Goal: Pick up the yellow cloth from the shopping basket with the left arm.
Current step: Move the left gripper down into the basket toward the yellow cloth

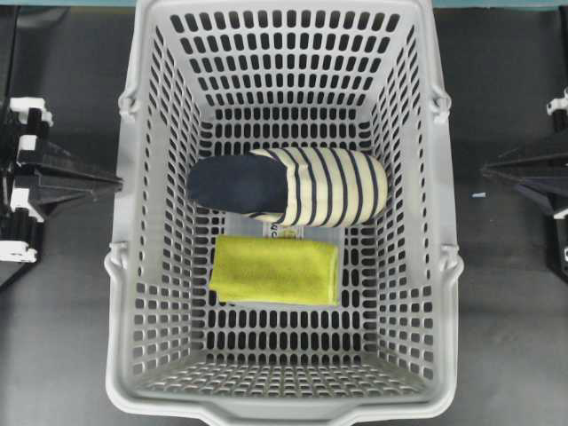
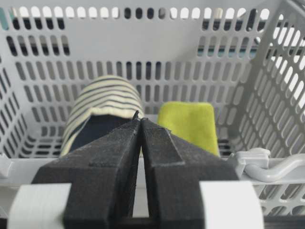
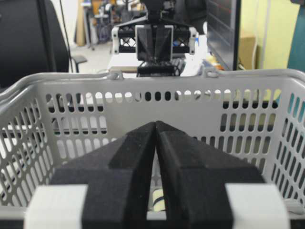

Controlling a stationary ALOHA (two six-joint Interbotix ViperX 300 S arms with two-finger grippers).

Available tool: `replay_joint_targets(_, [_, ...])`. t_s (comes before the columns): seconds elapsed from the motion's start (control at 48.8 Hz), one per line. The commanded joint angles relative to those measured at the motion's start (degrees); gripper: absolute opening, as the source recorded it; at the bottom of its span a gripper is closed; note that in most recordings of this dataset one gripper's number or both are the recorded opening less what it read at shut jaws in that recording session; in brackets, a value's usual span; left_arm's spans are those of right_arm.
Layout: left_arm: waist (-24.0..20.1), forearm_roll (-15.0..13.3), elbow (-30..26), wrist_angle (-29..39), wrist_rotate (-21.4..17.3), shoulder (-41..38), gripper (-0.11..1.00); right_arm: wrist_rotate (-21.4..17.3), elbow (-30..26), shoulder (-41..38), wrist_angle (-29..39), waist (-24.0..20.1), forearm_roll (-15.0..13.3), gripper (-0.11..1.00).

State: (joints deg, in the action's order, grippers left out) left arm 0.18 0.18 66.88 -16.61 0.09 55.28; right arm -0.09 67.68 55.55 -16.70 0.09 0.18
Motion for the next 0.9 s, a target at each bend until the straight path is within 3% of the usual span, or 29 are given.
replay_joint_targets(0.0, [0.70,2.37,-3.69,2.90,1.32,1.41,0.06,-0.44,-0.88,-0.79,-0.26,0.09,0.26,0.00])
replay_joint_targets(0.123, [0.97,2.37,-7.91,10.28,1.85,1.41,0.00,-1.14,-0.88,-1.23,1.67,0.09,1.32,0.01])
replay_joint_targets(0.184, [1.23,2.37,-10.20,13.80,1.58,1.05,0.00,-1.85,-0.97,-1.67,2.64,0.18,1.32,0.09])
replay_joint_targets(0.451, [1.41,2.37,-18.98,25.05,1.76,-4.22,0.00,-3.52,-2.46,-2.46,4.04,0.35,1.32,0.79])
replay_joint_targets(0.512, [1.41,2.29,-20.74,26.81,1.85,-6.24,0.00,-3.60,-2.55,-2.37,4.04,0.35,1.32,0.83])
replay_joint_targets(0.635, [1.41,2.37,-24.70,30.15,1.67,-11.43,0.03,-3.78,-2.55,-2.46,4.04,0.35,1.32,0.79])
replay_joint_targets(0.717, [1.58,2.37,-27.77,32.52,2.02,-15.73,0.15,-3.78,-2.55,-2.37,3.96,0.35,1.32,0.79])
replay_joint_targets(0.881, [3.43,2.37,-35.68,36.74,2.46,-26.02,0.63,-3.78,-2.55,-2.20,4.04,0.35,1.32,0.79])
